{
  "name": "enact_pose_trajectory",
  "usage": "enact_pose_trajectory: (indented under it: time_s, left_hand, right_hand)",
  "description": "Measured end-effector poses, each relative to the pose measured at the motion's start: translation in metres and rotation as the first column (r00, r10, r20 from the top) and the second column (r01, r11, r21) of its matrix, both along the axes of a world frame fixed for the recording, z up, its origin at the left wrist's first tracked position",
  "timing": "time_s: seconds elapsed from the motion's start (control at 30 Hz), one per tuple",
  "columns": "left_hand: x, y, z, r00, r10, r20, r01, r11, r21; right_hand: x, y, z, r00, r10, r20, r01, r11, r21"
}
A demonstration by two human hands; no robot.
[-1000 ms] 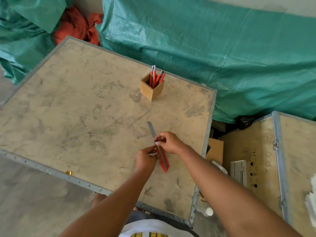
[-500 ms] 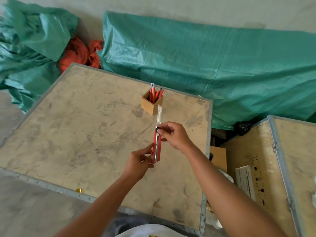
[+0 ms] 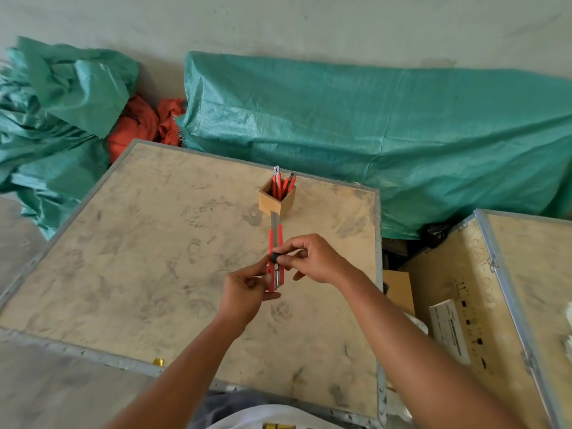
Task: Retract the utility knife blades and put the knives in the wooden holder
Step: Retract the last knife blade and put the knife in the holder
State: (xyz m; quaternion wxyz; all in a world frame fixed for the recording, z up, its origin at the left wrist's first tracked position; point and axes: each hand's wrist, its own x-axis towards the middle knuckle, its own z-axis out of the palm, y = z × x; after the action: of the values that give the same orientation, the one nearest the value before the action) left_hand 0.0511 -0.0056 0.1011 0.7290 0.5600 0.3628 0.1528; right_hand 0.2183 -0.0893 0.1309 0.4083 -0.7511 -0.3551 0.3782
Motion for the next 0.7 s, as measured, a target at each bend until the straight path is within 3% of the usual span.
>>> enact_pose_trajectory:
  time_s: [0.4,0.7]
  left_hand:
    - [-0.001,0.025,0.020,0.998,-0.027,0.055,0.024,0.999,0.039]
    - [0.000,0.029,0.022,0.995,-0.074,0.071,0.069,0.995,0.071]
  right_hand:
    - [-0.017,0.000,0.008,0.995,0.014,0.099,-0.021,0.998,0.062]
    - [-0.025,0.002,0.006,0.982,-0.090,0.165,0.068,0.989,0.131]
